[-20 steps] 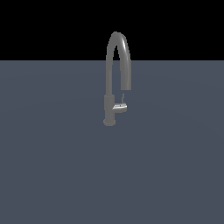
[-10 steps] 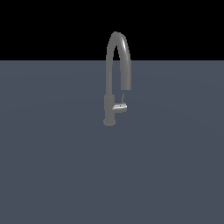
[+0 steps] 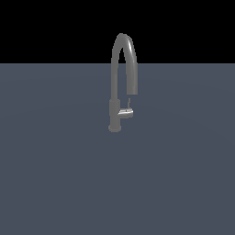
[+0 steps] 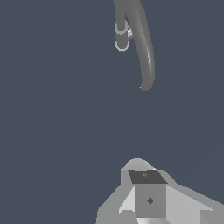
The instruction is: Turn on the faucet by rotating a designated handle.
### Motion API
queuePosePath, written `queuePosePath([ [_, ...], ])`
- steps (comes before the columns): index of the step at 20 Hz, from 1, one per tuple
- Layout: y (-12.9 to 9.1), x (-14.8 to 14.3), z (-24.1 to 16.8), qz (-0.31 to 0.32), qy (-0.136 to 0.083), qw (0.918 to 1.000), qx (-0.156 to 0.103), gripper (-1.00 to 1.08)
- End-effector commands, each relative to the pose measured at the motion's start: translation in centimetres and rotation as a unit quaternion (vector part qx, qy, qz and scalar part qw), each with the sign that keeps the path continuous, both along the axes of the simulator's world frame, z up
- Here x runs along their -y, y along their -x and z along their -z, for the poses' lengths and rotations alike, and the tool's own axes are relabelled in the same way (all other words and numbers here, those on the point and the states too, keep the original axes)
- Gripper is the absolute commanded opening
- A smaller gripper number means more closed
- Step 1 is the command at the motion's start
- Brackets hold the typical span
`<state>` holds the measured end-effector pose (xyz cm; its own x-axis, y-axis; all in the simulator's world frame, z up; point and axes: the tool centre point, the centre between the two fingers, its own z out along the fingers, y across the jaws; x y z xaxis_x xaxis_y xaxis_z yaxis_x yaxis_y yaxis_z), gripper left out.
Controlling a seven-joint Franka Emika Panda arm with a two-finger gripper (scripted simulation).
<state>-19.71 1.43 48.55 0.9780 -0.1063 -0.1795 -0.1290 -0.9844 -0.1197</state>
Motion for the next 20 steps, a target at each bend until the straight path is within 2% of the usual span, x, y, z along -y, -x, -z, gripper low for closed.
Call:
queuePosePath([
  [1, -1.5, 0.0, 0.3, 0.014, -0.013, 0.9997, -0.017, -1.0],
  [11, -7.3, 0.4, 2.2, 0.068, -0.065, 0.992, -0.084, -1.0],
  [20, -12.3, 1.0, 4.7, 0.118, -0.113, 0.9757, -0.146, -1.0],
])
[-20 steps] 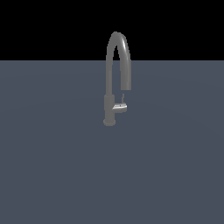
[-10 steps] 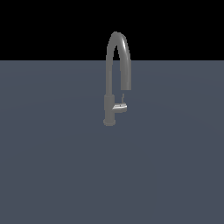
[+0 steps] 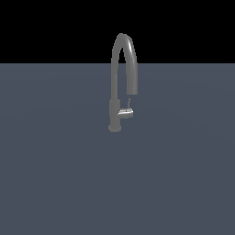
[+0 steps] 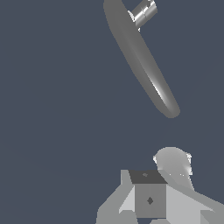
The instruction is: Turn on the faucet by rotating a designated handle.
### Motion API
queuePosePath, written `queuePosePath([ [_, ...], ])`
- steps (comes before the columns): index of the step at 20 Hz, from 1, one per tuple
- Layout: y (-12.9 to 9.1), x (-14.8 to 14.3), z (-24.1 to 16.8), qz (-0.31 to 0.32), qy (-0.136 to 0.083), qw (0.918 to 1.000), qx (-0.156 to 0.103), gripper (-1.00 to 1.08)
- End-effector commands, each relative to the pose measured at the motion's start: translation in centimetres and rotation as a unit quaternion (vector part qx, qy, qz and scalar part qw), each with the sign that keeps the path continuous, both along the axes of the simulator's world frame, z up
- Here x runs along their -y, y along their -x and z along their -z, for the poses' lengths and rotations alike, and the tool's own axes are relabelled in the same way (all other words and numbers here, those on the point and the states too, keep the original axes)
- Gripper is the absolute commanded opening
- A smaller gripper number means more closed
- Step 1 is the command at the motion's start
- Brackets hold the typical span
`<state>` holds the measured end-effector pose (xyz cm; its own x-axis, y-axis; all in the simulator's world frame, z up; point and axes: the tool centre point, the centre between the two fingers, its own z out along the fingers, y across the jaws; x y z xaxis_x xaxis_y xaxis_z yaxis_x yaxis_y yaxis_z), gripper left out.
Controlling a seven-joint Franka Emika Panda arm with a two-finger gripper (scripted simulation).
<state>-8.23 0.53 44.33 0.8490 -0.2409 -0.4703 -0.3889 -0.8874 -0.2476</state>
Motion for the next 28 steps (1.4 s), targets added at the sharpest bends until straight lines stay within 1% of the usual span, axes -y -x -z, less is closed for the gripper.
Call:
queuePosePath([
  [1, -1.4, 0.2, 0.8, 0.014, -0.014, 0.9996, -0.018, -1.0],
  [8, -5.0, 0.9, 3.2, 0.054, -0.053, 0.9948, -0.068, -1.0],
  [15, -8.4, 1.8, 6.1, 0.094, -0.093, 0.9842, -0.118, -1.0],
  [22, -11.4, 2.6, 9.5, 0.134, -0.133, 0.9675, -0.168, -1.0],
  [28, -13.6, 3.3, 12.6, 0.168, -0.168, 0.948, -0.212, -1.0],
])
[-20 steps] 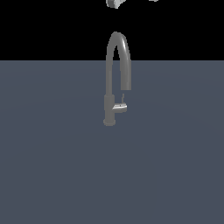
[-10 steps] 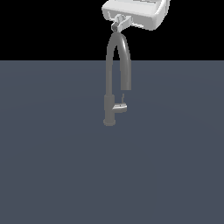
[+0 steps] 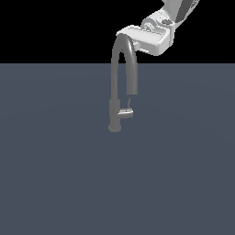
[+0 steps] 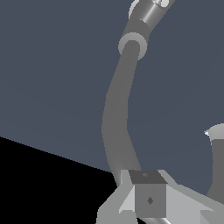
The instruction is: Turn on the faucet by rotating a designated handle.
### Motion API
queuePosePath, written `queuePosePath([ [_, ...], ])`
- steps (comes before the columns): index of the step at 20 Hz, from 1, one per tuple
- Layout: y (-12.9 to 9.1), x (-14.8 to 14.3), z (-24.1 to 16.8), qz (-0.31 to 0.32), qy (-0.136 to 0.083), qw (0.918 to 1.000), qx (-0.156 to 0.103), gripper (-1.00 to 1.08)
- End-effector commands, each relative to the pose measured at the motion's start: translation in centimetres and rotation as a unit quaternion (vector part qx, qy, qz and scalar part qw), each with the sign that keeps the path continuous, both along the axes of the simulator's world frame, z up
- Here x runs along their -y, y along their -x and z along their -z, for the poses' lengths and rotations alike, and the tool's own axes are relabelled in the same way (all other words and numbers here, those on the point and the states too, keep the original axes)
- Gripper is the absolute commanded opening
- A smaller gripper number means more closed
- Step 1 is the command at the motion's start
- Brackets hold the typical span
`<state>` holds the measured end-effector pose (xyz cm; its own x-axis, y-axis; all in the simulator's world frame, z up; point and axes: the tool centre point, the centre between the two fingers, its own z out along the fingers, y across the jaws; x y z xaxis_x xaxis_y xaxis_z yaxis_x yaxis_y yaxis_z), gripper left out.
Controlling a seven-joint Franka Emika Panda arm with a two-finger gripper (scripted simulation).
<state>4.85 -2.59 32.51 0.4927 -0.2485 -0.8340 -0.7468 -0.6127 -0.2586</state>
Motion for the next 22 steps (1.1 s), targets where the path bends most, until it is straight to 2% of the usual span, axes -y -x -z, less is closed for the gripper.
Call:
queuePosePath([
  [1, -0.9, 0.3, 1.4, 0.015, -0.016, 0.9996, -0.019, -1.0],
  [6, -2.5, 0.8, 4.3, 0.046, -0.046, 0.9962, -0.058, -1.0],
  [11, -3.9, 1.2, 7.4, 0.078, -0.077, 0.9893, -0.097, -1.0],
  [22, -6.0, 1.7, 14.3, 0.145, -0.141, 0.9631, -0.178, -1.0],
])
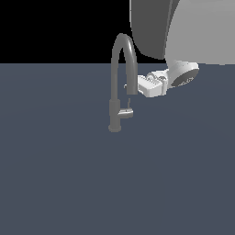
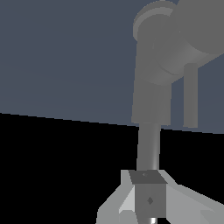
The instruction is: Turn on the faucet by rotating a designated handle.
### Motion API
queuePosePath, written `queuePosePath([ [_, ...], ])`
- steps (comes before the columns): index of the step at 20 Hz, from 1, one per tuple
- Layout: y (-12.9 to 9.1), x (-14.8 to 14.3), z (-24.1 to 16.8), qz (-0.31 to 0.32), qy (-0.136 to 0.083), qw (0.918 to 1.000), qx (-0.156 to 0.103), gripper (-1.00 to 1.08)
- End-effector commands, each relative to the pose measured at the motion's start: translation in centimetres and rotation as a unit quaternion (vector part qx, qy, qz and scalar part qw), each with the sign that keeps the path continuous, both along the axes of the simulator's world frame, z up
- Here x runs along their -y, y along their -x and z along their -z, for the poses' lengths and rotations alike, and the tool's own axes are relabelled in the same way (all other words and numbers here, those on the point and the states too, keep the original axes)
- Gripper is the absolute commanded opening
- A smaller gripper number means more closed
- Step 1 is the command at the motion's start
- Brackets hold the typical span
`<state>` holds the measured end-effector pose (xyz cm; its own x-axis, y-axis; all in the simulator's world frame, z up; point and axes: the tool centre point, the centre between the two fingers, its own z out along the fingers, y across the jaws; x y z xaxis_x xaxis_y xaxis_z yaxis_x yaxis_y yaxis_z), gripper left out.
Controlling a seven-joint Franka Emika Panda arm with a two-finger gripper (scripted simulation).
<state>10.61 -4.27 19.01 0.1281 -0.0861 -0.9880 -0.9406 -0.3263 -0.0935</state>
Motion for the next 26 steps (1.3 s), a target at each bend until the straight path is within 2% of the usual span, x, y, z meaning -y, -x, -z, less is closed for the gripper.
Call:
queuePosePath([
  [1, -0.3, 0.0, 1.4, 0.013, -0.013, 0.9997, -0.016, -1.0],
  [11, -0.9, -0.2, 4.9, 0.047, -0.043, 0.9964, -0.057, -1.0],
  [26, -0.6, -0.2, 5.3, 0.05, -0.047, 0.9958, -0.062, -1.0],
])
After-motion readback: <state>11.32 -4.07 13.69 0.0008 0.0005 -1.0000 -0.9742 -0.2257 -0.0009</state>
